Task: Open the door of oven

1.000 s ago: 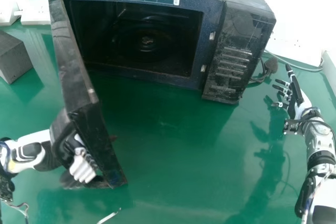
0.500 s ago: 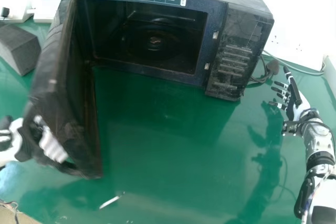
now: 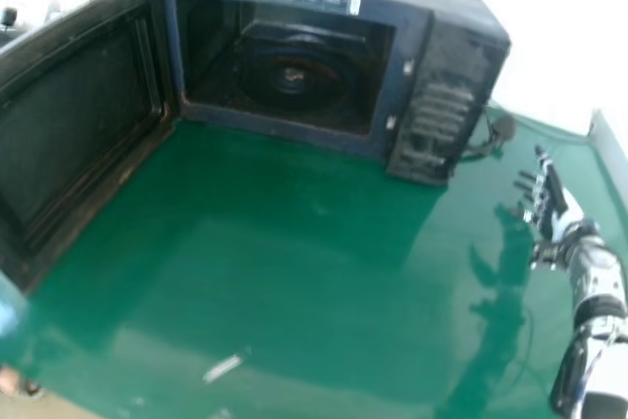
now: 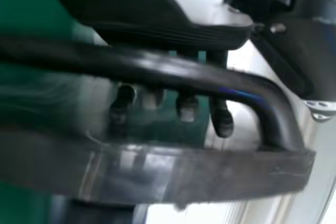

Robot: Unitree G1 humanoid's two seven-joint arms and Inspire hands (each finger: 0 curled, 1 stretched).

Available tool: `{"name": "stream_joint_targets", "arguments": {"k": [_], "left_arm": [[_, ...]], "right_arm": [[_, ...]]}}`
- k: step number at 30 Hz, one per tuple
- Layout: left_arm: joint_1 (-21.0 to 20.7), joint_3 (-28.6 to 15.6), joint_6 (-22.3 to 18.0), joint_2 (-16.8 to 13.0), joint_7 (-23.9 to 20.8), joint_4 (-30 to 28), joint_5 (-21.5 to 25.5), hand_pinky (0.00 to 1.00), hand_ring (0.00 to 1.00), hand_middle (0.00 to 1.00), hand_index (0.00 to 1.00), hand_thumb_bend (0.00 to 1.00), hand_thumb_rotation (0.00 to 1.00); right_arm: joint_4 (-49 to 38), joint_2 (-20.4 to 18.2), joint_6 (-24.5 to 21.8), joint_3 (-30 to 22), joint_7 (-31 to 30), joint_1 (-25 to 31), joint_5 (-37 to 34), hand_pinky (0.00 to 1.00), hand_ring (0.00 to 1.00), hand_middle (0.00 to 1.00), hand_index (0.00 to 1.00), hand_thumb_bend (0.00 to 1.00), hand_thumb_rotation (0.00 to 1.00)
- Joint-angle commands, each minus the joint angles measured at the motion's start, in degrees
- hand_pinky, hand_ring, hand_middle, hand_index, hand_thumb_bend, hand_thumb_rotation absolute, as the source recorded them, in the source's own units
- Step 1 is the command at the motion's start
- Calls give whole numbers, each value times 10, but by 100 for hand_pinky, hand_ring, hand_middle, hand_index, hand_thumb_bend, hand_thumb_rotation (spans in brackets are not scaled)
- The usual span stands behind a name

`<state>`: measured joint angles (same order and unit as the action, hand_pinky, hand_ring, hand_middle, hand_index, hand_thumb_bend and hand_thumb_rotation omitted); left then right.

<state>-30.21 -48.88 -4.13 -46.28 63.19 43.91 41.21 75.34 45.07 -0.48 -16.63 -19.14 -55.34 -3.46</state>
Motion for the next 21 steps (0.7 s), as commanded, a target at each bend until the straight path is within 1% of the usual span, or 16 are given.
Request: {"name": "stream_joint_targets", "arguments": {"k": [1,3,5,6,7,10,12,13,14,15,16,17,18,20,21], "left_arm": [[-42,-33,10,-9,9,64,50,4,8,16,23,81,88],[-55,-44,4,-10,11,97,55,5,10,18,24,84,92],[-60,-57,6,-7,-4,115,59,6,11,20,27,87,93],[-62,-64,13,-5,-18,120,62,10,18,26,31,89,92],[-63,-71,13,-3,-35,126,63,17,29,36,39,91,89],[-73,-82,4,1,-92,144,68,36,54,63,62,98,87],[-79,-84,0,4,-117,149,76,44,64,74,72,100,89],[-81,-86,-1,5,-121,152,80,50,69,78,77,100,91],[-84,-88,0,6,-125,155,85,58,74,83,82,99,91],[-86,-89,0,7,-130,159,88,63,77,85,84,99,91],[-87,-89,-3,8,-132,162,90,65,79,86,87,99,92],[-89,-89,-6,8,-135,165,92,68,82,90,91,99,95],[-90,-89,-10,9,-139,167,93,70,84,91,93,99,96],[-94,-88,-13,13,-157,166,96,73,87,93,95,99,96],[-97,-88,-13,15,-166,163,98,74,88,93,95,98,97]], "right_arm": [[15,-3,-17,2,2,20,10,68,74,81,84,86,100],[16,-3,-18,1,0,20,9,66,72,81,84,86,100],[16,-3,-19,-1,0,20,8,67,73,83,85,86,100],[15,-3,-20,-1,-1,20,8,67,73,83,85,86,100],[15,-3,-20,0,-1,19,9,67,74,83,85,86,100],[15,-3,-18,2,0,19,11,68,75,83,85,86,100],[15,-3,-16,1,-1,20,11,66,73,83,85,85,100],[16,-3,-17,0,-1,20,10,65,72,82,85,85,100],[16,-3,-17,0,0,20,10,64,71,82,85,85,100],[16,-3,-17,-1,1,21,10,64,71,81,85,85,100],[16,-3,-16,-1,0,21,10,65,71,81,85,85,100],[16,-3,-16,-2,-2,21,9,66,71,81,86,85,100],[16,-3,-17,-3,-3,21,8,67,71,82,86,85,100],[17,-3,-19,-6,-6,21,6,67,71,82,85,86,100],[17,-3,-20,-7,-7,21,6,69,72,83,86,87,100]]}}
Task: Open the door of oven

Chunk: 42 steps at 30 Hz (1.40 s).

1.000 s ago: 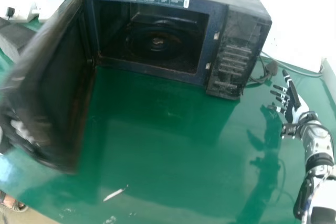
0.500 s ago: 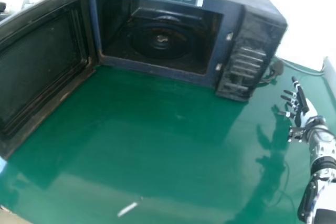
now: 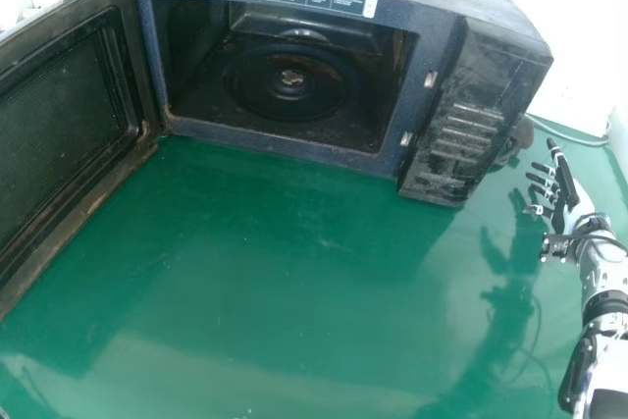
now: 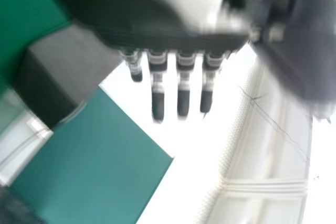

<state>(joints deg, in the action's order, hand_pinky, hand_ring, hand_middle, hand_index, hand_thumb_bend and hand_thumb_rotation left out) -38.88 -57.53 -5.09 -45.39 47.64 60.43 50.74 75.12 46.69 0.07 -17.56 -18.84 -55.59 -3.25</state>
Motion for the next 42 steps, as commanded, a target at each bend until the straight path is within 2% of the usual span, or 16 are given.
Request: {"name": "stream_joint_targets", "arguments": {"k": [1,6,11,14,16,20,23,29,32,37,40,42], "left_arm": [[-12,-1,-4,8,-17,-4,4,76,89,94,95,98,98],[-18,1,-16,19,-53,-21,6,78,94,98,99,98,98],[-20,3,-21,26,-76,-29,8,76,92,97,98,98,96],[-21,5,-24,30,-92,-36,8,81,94,97,99,98,98],[-22,5,-24,29,-94,-35,11,84,96,98,100,98,98],[-24,5,-26,25,-94,-26,13,83,95,97,100,98,97],[-25,5,-29,23,-92,-20,15,83,95,98,100,97,97],[-26,3,-29,28,-106,-21,19,81,92,96,100,97,97],[-25,2,-28,28,-99,-22,24,83,91,97,100,96,99],[-25,5,-27,32,-100,-28,25,77,90,96,100,97,97],[-28,8,-27,41,-120,-41,24,78,89,94,99,97,96],[-29,9,-21,41,-114,-38,26,78,88,93,99,98,96]], "right_arm": [[19,-19,-25,2,-10,23,4,71,75,84,86,87,100],[18,-19,-24,5,-7,23,9,74,79,84,85,87,100],[19,-20,-22,5,-7,23,9,70,77,83,85,87,100],[18,-21,-22,8,-5,22,12,71,78,84,85,87,100],[18,-21,-21,6,-7,22,11,71,78,84,85,86,100],[19,-21,-23,7,-4,21,11,64,73,83,84,88,100],[18,-21,-21,7,-9,21,10,69,75,83,85,85,100],[19,-21,-23,3,-13,22,7,71,76,85,84,87,100],[18,-21,-18,8,-9,23,13,71,75,84,86,87,100],[18,-20,-20,6,-7,23,11,65,70,82,85,85,100],[19,-20,-22,6,-10,22,11,71,76,83,85,85,100],[19,-19,-22,6,-11,22,11,75,80,84,85,86,100]]}}
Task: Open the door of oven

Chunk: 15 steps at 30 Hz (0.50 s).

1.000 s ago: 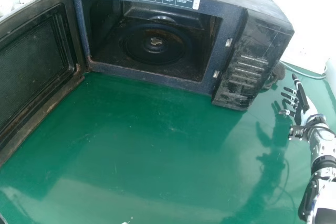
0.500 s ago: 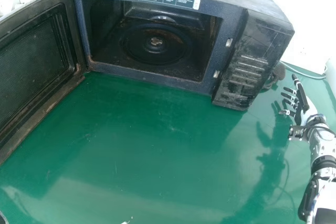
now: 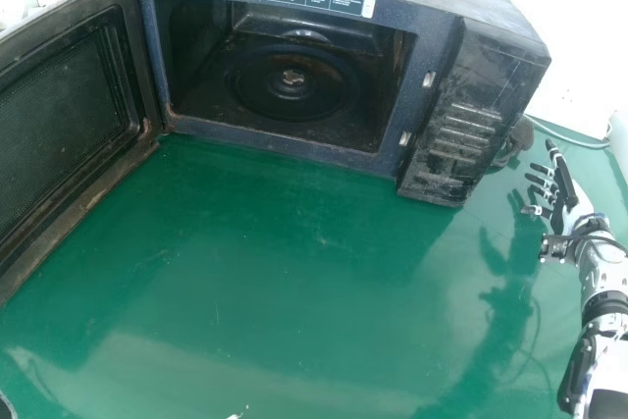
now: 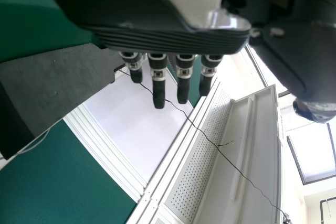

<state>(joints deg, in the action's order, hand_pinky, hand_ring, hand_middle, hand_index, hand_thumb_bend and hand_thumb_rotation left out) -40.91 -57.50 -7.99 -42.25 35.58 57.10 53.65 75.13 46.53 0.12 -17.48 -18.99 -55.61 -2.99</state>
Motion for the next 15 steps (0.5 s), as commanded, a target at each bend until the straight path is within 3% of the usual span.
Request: {"name": "stream_joint_targets", "arguments": {"k": [1,11,15], "left_arm": [[-9,9,10,9,13,-1,-1,78,88,93,100,98,96],[0,18,1,13,17,-14,-7,79,89,95,100,96,95],[1,19,-1,18,-2,-26,-8,78,88,93,100,97,94]], "right_arm": [[19,-18,-22,4,-9,23,7,74,79,84,85,87,100],[18,-18,-28,3,-2,20,7,63,70,82,84,88,100],[17,-17,-21,6,-6,22,10,65,73,81,83,83,100]]}}
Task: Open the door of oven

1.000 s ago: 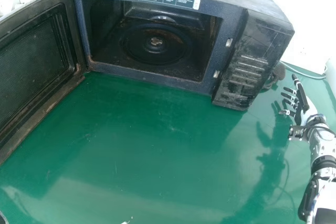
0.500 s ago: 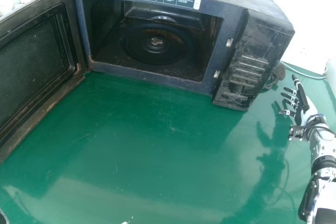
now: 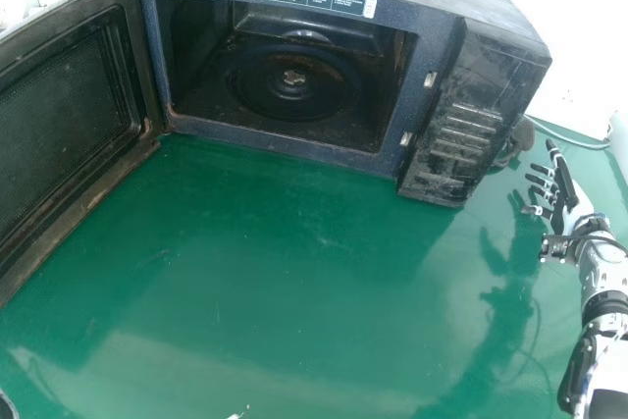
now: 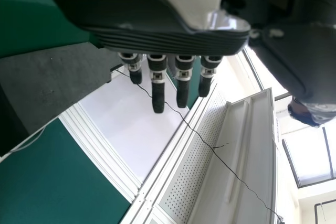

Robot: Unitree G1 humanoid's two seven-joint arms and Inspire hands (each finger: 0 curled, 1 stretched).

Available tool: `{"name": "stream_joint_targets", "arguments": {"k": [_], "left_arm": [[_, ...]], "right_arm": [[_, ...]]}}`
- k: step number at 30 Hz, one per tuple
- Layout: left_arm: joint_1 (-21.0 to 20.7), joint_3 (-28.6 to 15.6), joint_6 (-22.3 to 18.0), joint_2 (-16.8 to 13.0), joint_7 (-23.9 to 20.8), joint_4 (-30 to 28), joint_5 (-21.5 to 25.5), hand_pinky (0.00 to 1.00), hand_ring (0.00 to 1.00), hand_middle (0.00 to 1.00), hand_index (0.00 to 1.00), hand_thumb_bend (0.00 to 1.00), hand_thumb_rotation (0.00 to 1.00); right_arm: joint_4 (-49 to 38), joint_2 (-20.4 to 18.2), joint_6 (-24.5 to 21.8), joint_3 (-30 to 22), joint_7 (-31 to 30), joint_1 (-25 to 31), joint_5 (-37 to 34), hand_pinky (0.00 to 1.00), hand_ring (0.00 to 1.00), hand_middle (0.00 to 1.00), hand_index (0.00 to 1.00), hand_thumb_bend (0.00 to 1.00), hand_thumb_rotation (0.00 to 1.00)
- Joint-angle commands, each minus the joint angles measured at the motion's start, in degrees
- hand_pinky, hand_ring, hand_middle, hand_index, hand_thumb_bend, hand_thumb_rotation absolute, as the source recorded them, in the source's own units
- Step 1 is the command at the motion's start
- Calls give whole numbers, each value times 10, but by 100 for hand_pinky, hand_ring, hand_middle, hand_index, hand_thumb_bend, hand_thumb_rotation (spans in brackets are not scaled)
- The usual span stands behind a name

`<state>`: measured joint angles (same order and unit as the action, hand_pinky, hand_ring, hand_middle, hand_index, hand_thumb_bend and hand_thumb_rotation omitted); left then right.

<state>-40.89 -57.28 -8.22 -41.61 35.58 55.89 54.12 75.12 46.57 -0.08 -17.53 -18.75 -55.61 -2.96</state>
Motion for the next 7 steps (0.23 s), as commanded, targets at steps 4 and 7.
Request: {"name": "stream_joint_targets", "arguments": {"k": [4,7], "left_arm": [[2,18,4,16,-12,-25,-13,76,86,91,99,97,94],[4,21,2,17,-8,-28,-15,78,88,94,100,98,95]], "right_arm": [[18,-17,-19,7,-8,23,10,60,69,81,84,83,100],[18,-17,-21,7,-10,22,10,63,72,82,85,83,100]]}}
